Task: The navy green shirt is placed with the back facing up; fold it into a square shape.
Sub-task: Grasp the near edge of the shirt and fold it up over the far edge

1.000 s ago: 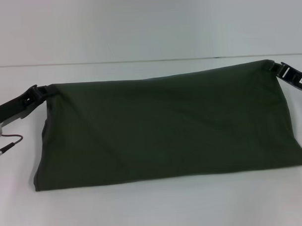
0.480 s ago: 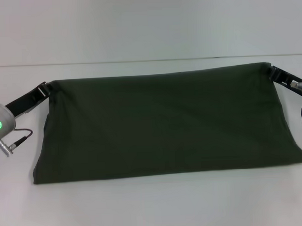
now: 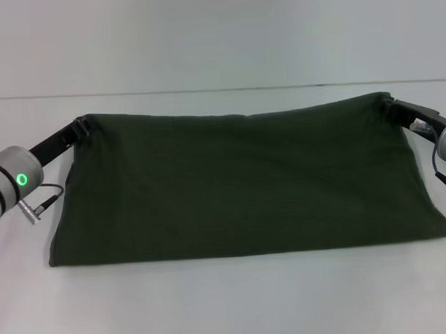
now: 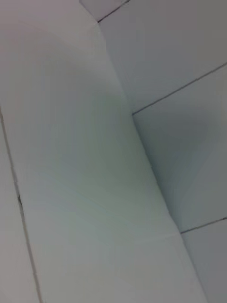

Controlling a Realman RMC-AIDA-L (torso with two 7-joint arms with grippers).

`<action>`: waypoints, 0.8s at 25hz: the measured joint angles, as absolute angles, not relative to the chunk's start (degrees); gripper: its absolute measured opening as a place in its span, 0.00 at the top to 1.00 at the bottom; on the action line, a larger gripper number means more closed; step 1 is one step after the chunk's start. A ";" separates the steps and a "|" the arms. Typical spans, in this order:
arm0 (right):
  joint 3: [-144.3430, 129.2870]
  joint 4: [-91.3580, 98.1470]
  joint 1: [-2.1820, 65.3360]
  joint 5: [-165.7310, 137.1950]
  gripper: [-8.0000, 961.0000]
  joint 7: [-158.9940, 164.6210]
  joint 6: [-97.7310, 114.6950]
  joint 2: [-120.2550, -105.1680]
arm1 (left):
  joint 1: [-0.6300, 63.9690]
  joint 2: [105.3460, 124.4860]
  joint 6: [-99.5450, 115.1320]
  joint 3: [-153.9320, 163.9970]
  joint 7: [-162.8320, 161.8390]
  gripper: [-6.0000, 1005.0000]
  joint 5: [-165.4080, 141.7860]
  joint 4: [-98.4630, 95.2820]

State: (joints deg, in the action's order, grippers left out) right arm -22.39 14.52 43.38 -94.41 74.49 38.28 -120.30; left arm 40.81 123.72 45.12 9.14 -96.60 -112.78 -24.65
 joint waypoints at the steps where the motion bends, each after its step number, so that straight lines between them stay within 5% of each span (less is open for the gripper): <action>1: -22.41 14.09 43.50 -93.42 0.95 72.76 38.28 -120.32 | 40.93 123.91 44.57 9.14 -95.21 0.88 -111.92 -24.17; 6: -22.55 12.34 43.09 -85.78 0.95 63.20 39.00 -120.32 | 40.77 123.88 44.08 8.92 -87.55 0.86 -106.03 -21.24; 11: -22.45 12.37 41.27 -81.96 0.73 62.51 40.01 -120.07 | 39.51 123.88 44.95 9.15 -83.61 0.78 -101.21 -19.41; 20: -22.94 12.66 37.64 -80.69 0.53 62.49 49.31 -119.89 | 39.01 123.94 42.70 9.06 -82.85 0.53 -101.16 -19.18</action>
